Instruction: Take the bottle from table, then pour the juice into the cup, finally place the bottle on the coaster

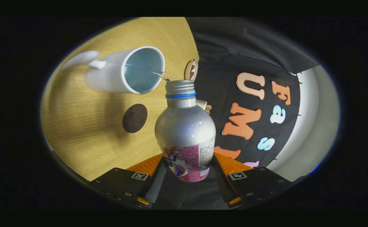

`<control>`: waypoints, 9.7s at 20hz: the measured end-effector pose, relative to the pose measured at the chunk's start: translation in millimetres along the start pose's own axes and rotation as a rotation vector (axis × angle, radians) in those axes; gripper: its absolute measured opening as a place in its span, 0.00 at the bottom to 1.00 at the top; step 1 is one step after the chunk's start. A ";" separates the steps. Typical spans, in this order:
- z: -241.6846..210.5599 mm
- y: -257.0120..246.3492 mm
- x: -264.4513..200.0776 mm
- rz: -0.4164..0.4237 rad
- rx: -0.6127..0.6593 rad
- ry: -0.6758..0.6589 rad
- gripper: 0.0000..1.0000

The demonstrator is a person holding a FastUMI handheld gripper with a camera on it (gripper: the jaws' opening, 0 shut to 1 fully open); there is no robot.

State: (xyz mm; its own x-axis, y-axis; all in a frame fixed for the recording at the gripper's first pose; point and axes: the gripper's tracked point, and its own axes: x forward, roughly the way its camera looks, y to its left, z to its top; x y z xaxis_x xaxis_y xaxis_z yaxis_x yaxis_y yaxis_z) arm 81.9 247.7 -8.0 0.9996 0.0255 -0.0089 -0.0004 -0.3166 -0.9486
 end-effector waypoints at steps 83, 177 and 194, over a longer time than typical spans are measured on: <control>24.5 -19.9 -5.4 0.045 -0.386 -0.018 0.76; 38.0 93.9 93.9 0.456 1.797 0.019 0.84; 17.7 27.0 39.2 0.358 1.755 -0.058 0.98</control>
State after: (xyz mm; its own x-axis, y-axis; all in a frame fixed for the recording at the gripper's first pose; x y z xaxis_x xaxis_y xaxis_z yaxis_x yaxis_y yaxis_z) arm 120.6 256.9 -39.5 0.9425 0.2306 -0.2419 -0.2586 0.9617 -0.0909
